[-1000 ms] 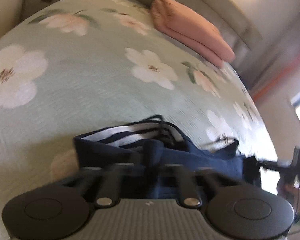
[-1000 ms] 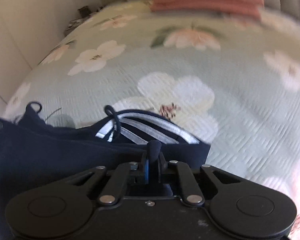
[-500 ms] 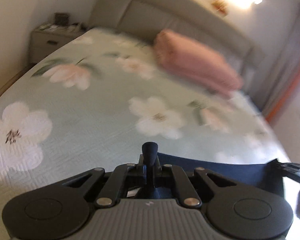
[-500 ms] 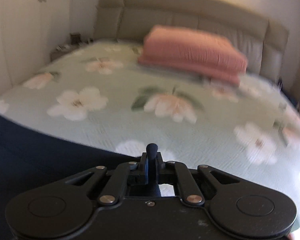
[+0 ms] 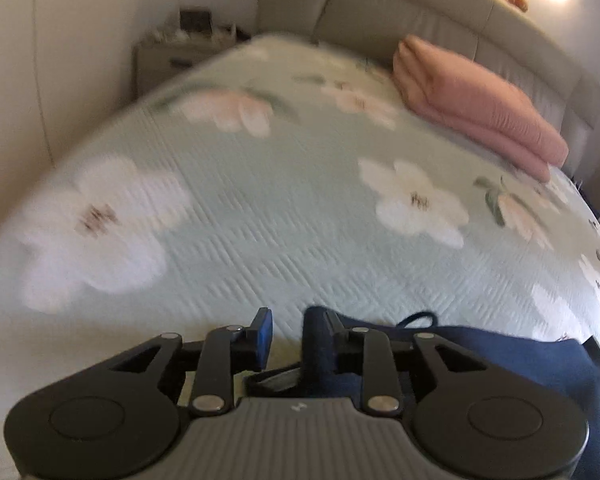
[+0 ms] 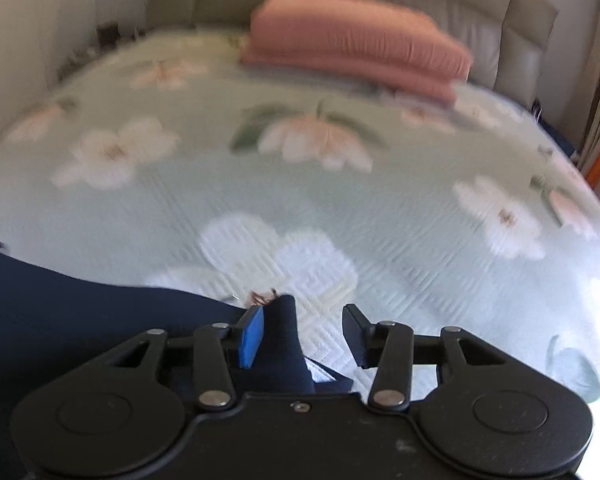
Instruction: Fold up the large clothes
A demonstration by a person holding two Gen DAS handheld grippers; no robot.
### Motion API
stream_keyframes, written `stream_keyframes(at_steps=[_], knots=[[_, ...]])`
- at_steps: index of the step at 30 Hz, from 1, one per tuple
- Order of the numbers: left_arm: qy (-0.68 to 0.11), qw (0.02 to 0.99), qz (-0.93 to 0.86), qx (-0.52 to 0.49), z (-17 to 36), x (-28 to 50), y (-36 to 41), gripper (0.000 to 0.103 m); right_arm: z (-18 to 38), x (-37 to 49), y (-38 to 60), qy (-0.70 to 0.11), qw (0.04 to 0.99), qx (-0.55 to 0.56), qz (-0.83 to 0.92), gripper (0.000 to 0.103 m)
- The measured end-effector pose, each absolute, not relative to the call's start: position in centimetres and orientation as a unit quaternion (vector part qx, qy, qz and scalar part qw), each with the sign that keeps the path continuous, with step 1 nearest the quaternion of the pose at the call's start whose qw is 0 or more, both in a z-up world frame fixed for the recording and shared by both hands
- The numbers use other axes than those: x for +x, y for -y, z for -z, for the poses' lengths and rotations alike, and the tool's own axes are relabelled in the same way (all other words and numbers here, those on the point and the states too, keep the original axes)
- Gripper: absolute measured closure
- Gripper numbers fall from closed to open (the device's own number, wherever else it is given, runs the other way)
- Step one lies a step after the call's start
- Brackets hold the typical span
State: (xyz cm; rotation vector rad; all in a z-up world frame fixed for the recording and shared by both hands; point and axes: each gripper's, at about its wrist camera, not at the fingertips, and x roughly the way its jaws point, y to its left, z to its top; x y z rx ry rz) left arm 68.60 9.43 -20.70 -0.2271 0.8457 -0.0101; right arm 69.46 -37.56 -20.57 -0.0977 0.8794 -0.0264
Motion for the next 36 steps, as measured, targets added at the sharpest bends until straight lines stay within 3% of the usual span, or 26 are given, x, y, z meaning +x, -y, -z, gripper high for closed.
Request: stream_keyframes(at_steps=[5,7,8,11,12,14,16,17,19,21,24,27,32,36], knots=[[-0.386,0.909,0.065,-0.142,15.5,62.4,-7.7,0.073,16.7,62.3,32.4,-0.434,0.896,-0.035,-0.087,0.048],[-0.399,0.896,0.099,-0.167,16.0,60.0,-5.7,0.073,18.2,60.5,29.4,-0.455,0.882,-0.022,-0.121,0.050],[-0.411,0.887,0.116,-0.174,16.7,59.0,-4.5,0.074,19.2,60.0,28.3,-0.461,0.878,-0.019,-0.129,0.058],[-0.447,0.874,0.113,-0.155,20.3,55.9,-1.9,0.073,23.0,59.3,26.9,-0.483,0.867,-0.024,-0.121,0.065],[-0.466,0.870,0.092,-0.137,22.3,54.9,-1.7,0.075,24.3,58.9,27.0,-0.490,0.864,-0.033,-0.112,0.065],[-0.492,0.858,0.049,-0.141,25.4,53.2,-3.3,0.099,25.2,58.0,28.8,-0.497,0.862,-0.020,-0.103,0.065],[-0.480,0.843,0.060,-0.235,27.0,51.1,-6.9,0.100,24.9,57.2,31.5,-0.508,0.858,0.008,-0.076,0.063],[-0.481,0.829,0.060,-0.278,27.3,50.5,-8.5,0.100,25.0,56.9,32.5,-0.511,0.857,0.011,-0.060,0.055],[-0.487,0.824,0.048,-0.286,26.8,49.6,-9.7,0.100,25.2,56.1,35.4,-0.531,0.847,0.020,-0.022,0.055],[-0.496,0.834,0.031,-0.240,25.6,48.9,-9.4,0.099,25.0,54.8,37.6,-0.542,0.839,0.052,-0.005,0.055],[-0.504,0.840,0.024,-0.199,24.3,47.7,-8.8,0.087,23.4,52.1,38.4,-0.517,0.853,0.075,-0.020,0.055],[-0.521,0.831,0.009,-0.193,24.8,46.7,-9.1,0.086,24.5,51.0,36.9,-0.527,0.849,0.025,-0.017,0.055],[-0.525,0.826,0.003,-0.208,24.0,46.1,-10.0,0.085,27.5,50.1,37.5,-0.558,0.829,0.038,0.005,0.058],[-0.511,0.830,-0.001,-0.225,22.5,45.7,-11.9,0.074,26.4,50.4,37.8,-0.567,0.821,0.068,0.018,0.057]])
